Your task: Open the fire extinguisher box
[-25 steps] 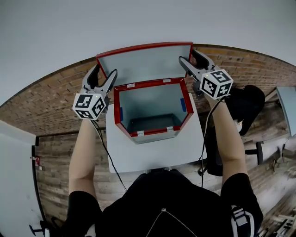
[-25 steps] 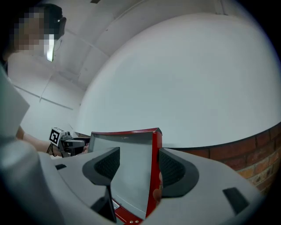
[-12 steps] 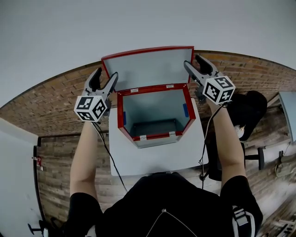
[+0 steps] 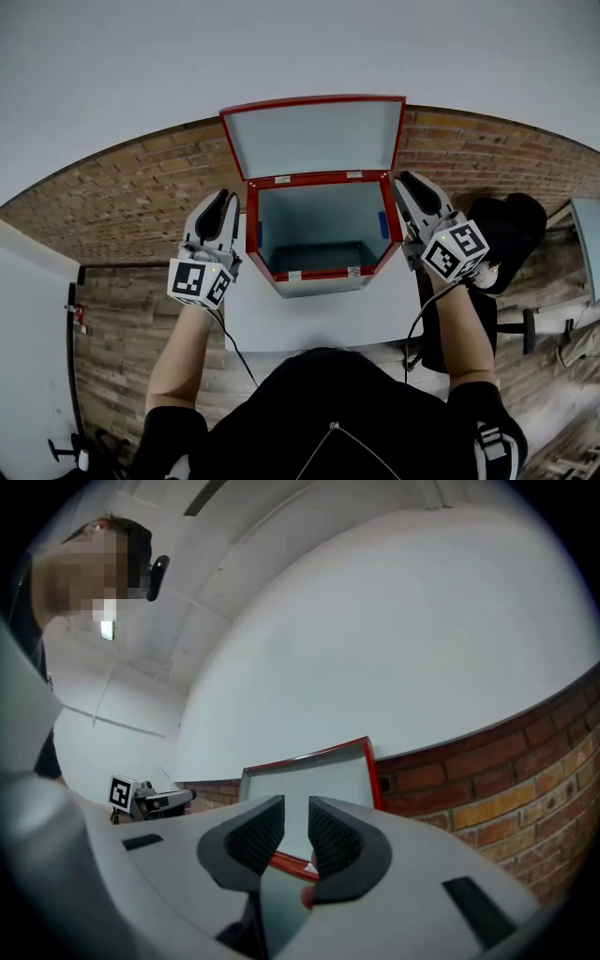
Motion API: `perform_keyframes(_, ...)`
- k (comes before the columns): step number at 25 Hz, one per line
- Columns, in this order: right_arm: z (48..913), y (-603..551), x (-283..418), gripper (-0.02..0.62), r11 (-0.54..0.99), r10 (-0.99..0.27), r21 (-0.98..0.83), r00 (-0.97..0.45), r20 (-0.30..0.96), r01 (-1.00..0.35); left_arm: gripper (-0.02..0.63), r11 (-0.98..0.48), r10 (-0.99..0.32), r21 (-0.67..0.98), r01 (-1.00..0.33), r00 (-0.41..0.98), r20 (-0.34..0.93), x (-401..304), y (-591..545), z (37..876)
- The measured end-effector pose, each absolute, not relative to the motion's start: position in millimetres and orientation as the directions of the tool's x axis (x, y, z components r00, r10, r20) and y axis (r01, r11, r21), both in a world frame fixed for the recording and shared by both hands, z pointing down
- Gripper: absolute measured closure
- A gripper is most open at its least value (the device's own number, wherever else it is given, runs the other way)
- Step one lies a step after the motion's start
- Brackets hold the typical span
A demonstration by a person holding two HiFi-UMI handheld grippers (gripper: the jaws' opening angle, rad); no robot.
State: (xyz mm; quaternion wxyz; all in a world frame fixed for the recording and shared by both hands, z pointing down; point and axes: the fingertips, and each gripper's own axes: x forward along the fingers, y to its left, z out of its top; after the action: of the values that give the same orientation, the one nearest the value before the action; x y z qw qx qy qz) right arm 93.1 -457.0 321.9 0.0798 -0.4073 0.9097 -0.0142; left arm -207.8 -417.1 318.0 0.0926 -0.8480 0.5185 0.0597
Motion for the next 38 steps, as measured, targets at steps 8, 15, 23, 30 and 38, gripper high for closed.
perform_keyframes(8,359,-383,47,0.575,0.676,-0.732,0.023,-0.674,-0.1,-0.737,0.558,-0.47,-0.876,0.048,-0.881,0.46,-0.146,-182,-362,376)
perform_keyframes(15,373,-341,19,0.577,0.678,-0.729,0.037,-0.678,-0.097,-0.734,0.558,-0.505,-0.861,0.115,-0.855,0.489,-0.141,-152,-326,396)
perform_keyframes(23,418,-323,2,0.577,0.698,-0.716,-0.042,-0.698,-0.007,-0.715,0.558,-0.582,-0.813,0.124,-0.804,0.575,-0.089,-115,-303,424)
perform_keyframes(30,437,-312,-4,0.577,0.699,-0.709,-0.074,-0.703,0.059,-0.711,0.558,-0.61,-0.791,0.136,-0.78,0.608,-0.064,-102,-296,432)
perform_keyframes(38,445,-307,-1,0.577,0.685,-0.721,-0.079,-0.689,0.073,-0.725,0.558,-0.619,-0.785,0.119,-0.777,0.617,-0.057,-98,-290,437)
